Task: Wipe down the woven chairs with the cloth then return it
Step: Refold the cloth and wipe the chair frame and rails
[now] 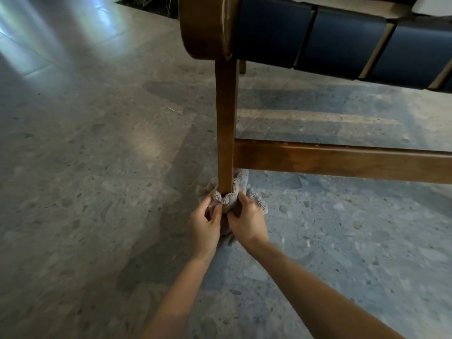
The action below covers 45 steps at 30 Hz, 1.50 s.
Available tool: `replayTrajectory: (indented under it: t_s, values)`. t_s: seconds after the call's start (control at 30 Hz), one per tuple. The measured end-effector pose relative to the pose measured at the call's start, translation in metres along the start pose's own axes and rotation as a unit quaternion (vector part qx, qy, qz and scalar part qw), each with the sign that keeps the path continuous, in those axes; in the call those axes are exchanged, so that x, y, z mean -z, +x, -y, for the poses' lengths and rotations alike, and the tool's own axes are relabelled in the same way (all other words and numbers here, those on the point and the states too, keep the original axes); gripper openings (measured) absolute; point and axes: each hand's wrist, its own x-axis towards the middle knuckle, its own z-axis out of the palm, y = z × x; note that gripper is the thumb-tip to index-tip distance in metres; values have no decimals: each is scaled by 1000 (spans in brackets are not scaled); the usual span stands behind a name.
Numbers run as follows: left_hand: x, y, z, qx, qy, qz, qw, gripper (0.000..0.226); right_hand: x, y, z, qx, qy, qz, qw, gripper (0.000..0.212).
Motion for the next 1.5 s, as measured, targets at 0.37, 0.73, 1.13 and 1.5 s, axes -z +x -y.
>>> replayTrajectory:
  t_s: [0.37,0.73,1.13,1.5]
  values:
    - [-25,-43,-59,-22,-65,-162,984,28,82,-24,15,175,-164,-20,971,28]
    - [-129,-91,-184,-103,-163,55,980,28,276,-58,8,77,-315,-32,946,53]
    - [-233,-112,-256,-245,-57,240,938,29,405,-98,-61,-1,-336,-170,926,35]
    - [-340,-140,-305,-225,46,273,934,24,486,-116,-129,-39,-231,-386,892,18]
